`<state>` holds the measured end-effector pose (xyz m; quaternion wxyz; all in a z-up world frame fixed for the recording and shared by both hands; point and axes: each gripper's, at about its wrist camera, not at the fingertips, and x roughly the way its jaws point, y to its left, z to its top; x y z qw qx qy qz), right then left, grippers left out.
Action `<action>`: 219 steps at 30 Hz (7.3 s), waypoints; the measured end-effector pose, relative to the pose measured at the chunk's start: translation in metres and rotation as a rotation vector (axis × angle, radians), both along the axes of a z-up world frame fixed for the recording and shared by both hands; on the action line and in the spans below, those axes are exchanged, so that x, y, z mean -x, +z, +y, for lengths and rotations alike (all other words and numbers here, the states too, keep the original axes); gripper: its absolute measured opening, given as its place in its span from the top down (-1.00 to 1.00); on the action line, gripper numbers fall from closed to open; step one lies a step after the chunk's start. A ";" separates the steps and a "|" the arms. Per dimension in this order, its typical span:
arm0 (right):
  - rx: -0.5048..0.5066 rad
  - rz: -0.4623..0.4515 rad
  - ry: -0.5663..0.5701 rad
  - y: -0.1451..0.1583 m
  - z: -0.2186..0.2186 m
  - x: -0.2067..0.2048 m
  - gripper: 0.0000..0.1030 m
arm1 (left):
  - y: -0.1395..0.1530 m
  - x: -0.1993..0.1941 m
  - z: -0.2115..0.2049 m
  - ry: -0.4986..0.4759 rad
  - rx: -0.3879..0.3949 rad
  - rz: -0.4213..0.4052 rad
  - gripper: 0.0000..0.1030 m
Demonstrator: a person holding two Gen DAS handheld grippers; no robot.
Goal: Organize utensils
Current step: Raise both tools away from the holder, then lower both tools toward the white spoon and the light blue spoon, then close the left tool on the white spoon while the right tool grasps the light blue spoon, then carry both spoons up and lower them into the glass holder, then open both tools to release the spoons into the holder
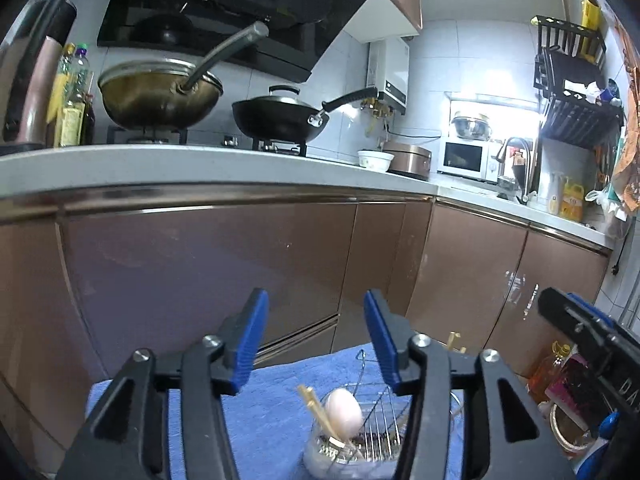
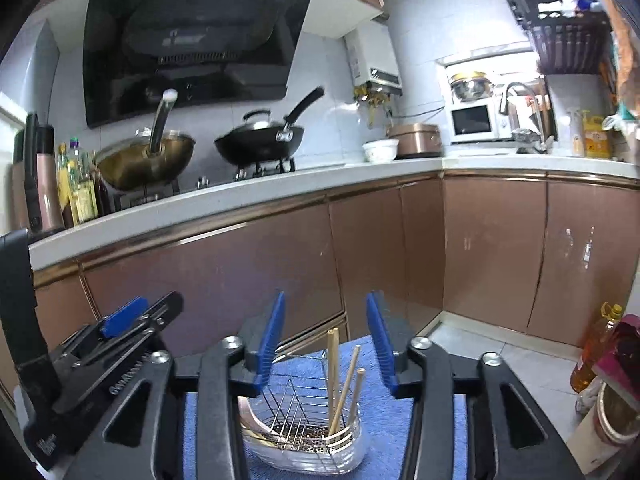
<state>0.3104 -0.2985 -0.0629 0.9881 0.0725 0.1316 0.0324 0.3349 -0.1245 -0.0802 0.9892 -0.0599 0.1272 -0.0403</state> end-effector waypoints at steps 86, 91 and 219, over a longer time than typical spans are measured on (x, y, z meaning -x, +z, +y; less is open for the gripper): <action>-0.022 0.229 0.104 -0.068 -0.030 0.129 -1.00 | -0.083 0.134 0.135 0.070 0.134 0.520 -0.57; -0.022 0.346 0.128 -0.096 -0.011 0.104 -0.99 | -0.124 0.112 0.168 0.052 0.230 0.646 -0.57; 0.260 0.023 -0.105 -0.056 0.036 -0.078 0.81 | -0.066 -0.073 -0.018 -0.086 -0.016 0.103 0.85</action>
